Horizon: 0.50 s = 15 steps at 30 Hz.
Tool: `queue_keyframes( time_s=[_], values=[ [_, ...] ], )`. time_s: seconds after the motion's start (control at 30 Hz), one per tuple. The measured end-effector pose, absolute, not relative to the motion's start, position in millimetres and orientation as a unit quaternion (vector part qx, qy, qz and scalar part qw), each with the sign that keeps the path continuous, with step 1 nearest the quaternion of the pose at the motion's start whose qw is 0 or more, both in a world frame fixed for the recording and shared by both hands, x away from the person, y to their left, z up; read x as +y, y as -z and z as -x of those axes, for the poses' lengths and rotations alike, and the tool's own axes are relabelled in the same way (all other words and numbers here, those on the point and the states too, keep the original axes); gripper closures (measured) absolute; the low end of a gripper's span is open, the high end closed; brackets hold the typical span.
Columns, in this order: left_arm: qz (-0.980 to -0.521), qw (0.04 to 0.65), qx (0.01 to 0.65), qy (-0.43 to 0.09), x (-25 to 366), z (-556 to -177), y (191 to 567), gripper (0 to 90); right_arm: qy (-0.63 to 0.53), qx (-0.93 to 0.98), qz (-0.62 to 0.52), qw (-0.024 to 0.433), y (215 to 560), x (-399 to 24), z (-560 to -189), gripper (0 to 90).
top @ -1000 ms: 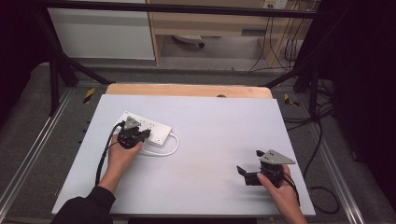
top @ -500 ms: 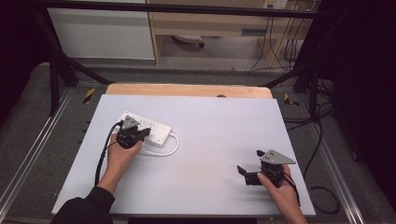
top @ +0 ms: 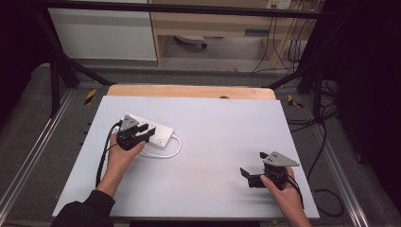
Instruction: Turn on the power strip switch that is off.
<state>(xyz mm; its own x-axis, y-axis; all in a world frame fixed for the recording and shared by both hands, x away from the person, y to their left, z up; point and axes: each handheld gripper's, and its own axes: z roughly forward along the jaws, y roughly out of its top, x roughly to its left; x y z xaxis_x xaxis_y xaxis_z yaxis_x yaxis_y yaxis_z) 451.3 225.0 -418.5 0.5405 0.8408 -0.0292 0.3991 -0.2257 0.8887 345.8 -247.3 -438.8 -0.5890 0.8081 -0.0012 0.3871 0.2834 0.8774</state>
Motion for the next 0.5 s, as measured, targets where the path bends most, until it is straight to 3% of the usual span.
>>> queue_keyframes(
  time_s=[0.23,0.37,0.5],
  values=[
    [-0.742,0.475,0.407,-0.242,221.6,-447.9,413.6,44.8,-0.455,0.767,-0.389,0.231,438.8,-247.2,-345.9,2.1],
    [-0.737,0.485,0.401,-0.246,216.1,-444.9,409.2,26.1,-0.455,0.767,-0.389,0.231,438.8,-247.3,-346.1,2.1],
    [-0.734,0.495,0.396,-0.244,212.7,-442.0,404.0,13.0,-0.456,0.766,-0.389,0.231,438.5,-247.4,-345.8,2.1]
  ],
)
